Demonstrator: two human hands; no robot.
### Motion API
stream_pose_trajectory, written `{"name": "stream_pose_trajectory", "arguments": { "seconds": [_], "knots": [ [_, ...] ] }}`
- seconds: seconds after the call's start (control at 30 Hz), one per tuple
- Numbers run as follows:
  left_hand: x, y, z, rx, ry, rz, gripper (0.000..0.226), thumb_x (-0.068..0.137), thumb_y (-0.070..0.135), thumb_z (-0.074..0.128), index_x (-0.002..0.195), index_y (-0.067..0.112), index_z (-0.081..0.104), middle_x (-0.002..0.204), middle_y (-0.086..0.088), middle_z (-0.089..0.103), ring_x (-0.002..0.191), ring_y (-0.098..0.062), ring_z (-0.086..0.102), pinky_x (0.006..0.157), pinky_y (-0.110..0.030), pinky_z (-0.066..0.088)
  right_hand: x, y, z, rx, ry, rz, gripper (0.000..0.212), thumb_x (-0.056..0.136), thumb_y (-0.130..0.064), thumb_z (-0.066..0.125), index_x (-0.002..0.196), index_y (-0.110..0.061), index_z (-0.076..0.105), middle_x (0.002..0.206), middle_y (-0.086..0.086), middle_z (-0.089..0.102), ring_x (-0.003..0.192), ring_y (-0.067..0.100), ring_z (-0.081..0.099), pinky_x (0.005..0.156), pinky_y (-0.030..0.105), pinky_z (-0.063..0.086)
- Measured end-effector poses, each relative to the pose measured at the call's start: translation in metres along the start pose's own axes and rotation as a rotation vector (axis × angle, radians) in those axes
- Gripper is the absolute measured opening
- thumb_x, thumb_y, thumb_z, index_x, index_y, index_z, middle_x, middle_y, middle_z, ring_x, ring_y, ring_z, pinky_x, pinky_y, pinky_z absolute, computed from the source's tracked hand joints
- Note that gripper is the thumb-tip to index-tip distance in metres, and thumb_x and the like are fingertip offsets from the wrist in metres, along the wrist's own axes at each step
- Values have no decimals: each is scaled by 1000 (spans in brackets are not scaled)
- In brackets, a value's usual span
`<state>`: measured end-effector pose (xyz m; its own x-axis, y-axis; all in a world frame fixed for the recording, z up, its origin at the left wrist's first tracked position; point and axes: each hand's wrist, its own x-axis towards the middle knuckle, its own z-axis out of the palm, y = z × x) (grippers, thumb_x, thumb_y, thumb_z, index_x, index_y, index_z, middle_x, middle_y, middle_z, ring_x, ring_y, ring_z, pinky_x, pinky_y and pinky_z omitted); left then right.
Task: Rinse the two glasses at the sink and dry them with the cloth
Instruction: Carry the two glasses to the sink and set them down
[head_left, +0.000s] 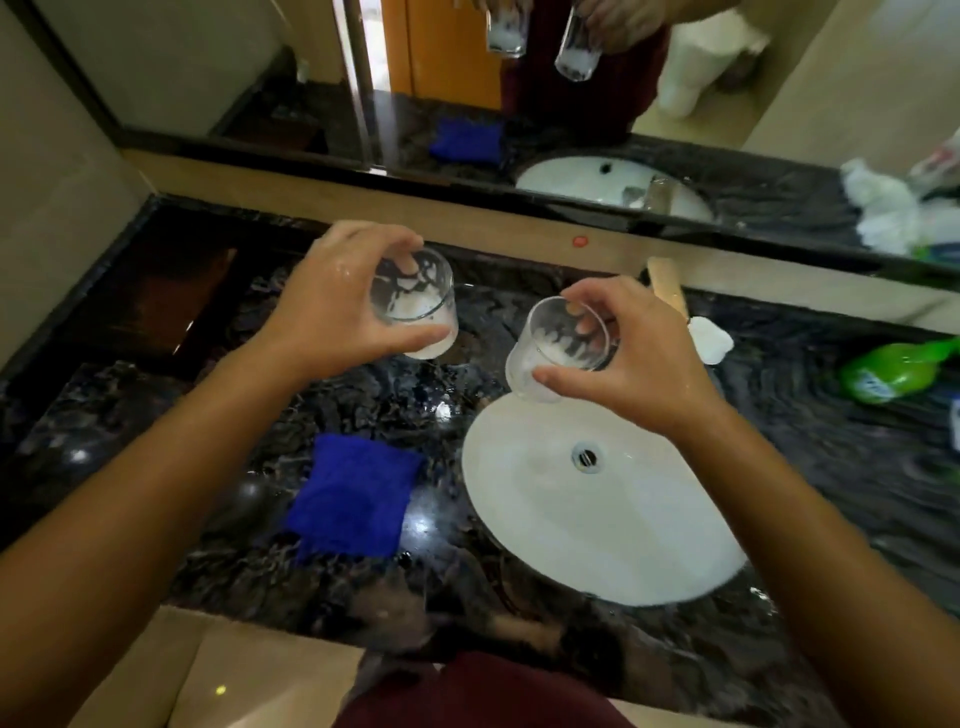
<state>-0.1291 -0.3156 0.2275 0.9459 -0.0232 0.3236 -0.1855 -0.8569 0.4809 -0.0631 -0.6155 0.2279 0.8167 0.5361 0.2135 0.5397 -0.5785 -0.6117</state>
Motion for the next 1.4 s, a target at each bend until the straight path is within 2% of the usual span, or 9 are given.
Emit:
{"name": "stream_pose_trajectory", "arguments": {
  "seconds": [0.2, 0.33, 0.6, 0.77, 0.87, 1.0, 1.17, 1.27, 1.4],
  "knots": [
    [-30, 61, -2, -6, 8, 13, 82, 69, 66, 77, 134, 18, 59, 113, 11, 64, 121, -15, 53, 102, -28, 40, -62, 1, -52, 6, -22, -17, 67, 66, -57, 86, 122, -29, 63, 111, -11, 61, 97, 4, 63, 84, 33, 58],
    [-50, 85, 3, -41, -16, 31, 83, 70, 66, 77, 137, 22, 59, 116, 9, 67, 125, -12, 51, 103, -29, 41, -99, 3, -70, 6, 10, 9, 64, 66, -51, 89, 121, -29, 63, 109, -16, 60, 97, 1, 62, 83, 27, 55],
    [-95, 103, 26, -153, -129, 134, 83, 71, 68, 75, 139, 23, 58, 116, 8, 67, 120, -13, 55, 101, -29, 46, -175, -2, -72, 7, 105, 131, 68, 66, -39, 96, 123, -21, 63, 114, -6, 62, 99, 10, 64, 83, 29, 56],
    [-120, 113, 47, -212, -187, 128, 83, 71, 66, 76, 139, 23, 58, 122, 6, 65, 120, -16, 55, 100, -35, 50, -214, 0, -65, -4, 114, 211, 70, 65, -37, 97, 124, -21, 63, 113, -6, 62, 98, 3, 63, 81, 15, 52],
    [-131, 121, 61, -239, -205, 130, 82, 70, 67, 76, 137, 23, 58, 121, 8, 65, 119, -17, 56, 100, -38, 50, -228, 4, -67, -9, 101, 232, 71, 64, -36, 97, 124, -21, 63, 113, -8, 61, 98, 3, 62, 80, 18, 53],
    [-140, 134, 75, -208, -203, 125, 83, 69, 69, 73, 138, 25, 57, 118, 15, 60, 117, -10, 53, 99, -30, 46, -239, 20, -75, -23, 71, 207, 71, 65, -39, 96, 125, -24, 61, 115, -10, 60, 99, 4, 62, 81, 25, 56],
    [-162, 152, 104, -184, -164, 20, 84, 69, 72, 71, 138, 25, 58, 118, 18, 58, 116, -3, 50, 97, -8, 36, -253, 49, -71, 16, -18, 157, 71, 63, -48, 86, 125, -28, 58, 116, -14, 56, 100, 2, 59, 79, 20, 51],
    [-177, 163, 128, -170, -152, -49, 83, 70, 71, 72, 137, 23, 59, 118, 17, 60, 118, -8, 52, 101, -27, 46, -262, 71, -63, 57, -66, 153, 71, 63, -51, 82, 125, -29, 56, 117, -14, 55, 102, -3, 57, 78, 9, 44],
    [-198, 173, 155, -157, -132, -126, 80, 72, 68, 72, 136, 21, 59, 120, 14, 59, 121, -17, 55, 103, -51, 49, -276, 95, -54, 91, -110, 156, 73, 63, -58, 79, 126, -31, 55, 117, -15, 55, 102, -5, 56, 78, 12, 46]
  ]
}}
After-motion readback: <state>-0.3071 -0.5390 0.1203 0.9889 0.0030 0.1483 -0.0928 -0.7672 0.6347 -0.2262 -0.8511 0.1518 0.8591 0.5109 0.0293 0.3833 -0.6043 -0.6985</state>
